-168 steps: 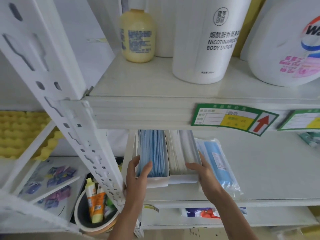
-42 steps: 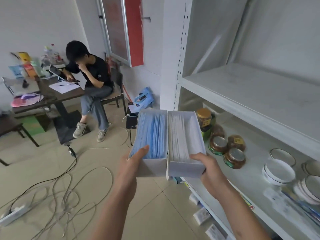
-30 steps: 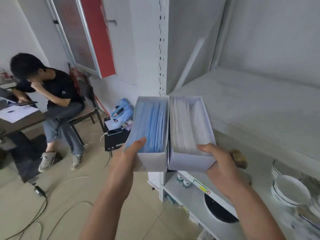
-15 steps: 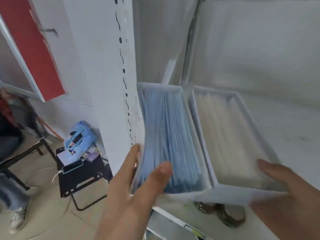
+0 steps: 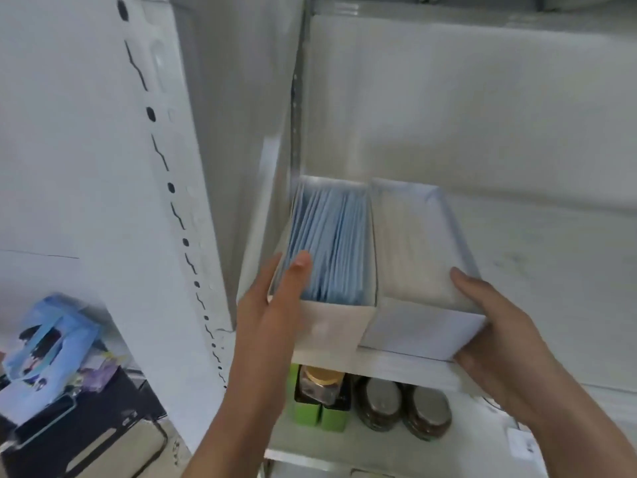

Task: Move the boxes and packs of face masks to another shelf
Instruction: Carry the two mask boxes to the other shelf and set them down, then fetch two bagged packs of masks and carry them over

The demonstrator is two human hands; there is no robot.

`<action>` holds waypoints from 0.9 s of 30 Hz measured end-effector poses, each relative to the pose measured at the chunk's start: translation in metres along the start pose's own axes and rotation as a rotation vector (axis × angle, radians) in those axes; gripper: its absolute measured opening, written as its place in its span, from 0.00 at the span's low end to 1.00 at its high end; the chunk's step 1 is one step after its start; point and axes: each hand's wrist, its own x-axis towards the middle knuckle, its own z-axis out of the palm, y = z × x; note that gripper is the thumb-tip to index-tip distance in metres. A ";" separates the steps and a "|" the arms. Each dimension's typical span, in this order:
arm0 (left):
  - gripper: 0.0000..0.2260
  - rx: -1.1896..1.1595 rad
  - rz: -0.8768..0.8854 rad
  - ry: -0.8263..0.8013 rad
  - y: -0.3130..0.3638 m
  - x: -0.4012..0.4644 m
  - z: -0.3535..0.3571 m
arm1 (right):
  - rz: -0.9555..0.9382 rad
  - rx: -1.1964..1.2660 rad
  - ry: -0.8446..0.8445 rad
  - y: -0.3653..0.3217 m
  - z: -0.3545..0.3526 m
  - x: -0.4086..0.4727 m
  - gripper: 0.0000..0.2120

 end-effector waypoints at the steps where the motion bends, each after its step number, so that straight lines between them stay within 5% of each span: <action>1: 0.39 0.010 -0.012 0.036 -0.001 0.015 0.000 | 0.006 -0.018 -0.016 0.000 0.009 0.007 0.26; 4: 0.33 0.059 -0.052 0.078 -0.007 0.049 0.002 | 0.030 -0.083 0.081 0.007 0.021 0.033 0.26; 8: 0.18 0.096 -0.096 0.088 -0.014 0.080 0.001 | 0.063 -0.204 0.196 0.021 0.020 0.058 0.44; 15: 0.25 0.142 0.111 -0.005 -0.019 0.078 -0.006 | -0.027 -0.195 0.206 0.027 0.020 0.056 0.42; 20: 0.29 0.323 0.595 -0.026 -0.021 0.058 -0.010 | -0.151 -0.418 0.357 0.032 -0.003 0.027 0.46; 24: 0.21 0.451 1.219 -0.051 -0.005 0.025 0.037 | -0.400 -0.709 0.574 0.031 -0.041 -0.022 0.31; 27: 0.16 0.345 1.393 -0.181 -0.009 -0.001 0.095 | -0.433 -0.982 0.736 0.030 -0.083 -0.074 0.24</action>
